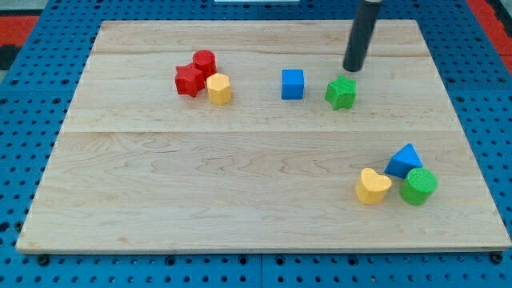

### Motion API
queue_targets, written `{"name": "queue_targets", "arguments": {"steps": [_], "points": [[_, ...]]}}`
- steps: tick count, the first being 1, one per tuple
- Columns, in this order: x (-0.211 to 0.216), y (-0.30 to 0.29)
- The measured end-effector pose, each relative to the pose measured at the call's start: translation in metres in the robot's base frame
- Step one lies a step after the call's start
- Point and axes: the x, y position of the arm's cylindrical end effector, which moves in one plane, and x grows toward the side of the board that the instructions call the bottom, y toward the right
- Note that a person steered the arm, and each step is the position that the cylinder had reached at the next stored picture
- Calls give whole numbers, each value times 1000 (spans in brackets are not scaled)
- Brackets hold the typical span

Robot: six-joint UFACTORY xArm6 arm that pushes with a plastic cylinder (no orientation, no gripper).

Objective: Slide the green star to the group of blocks

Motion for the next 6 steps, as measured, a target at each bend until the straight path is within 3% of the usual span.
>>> {"name": "queue_targets", "arguments": {"steps": [6], "points": [[45, -20]]}}
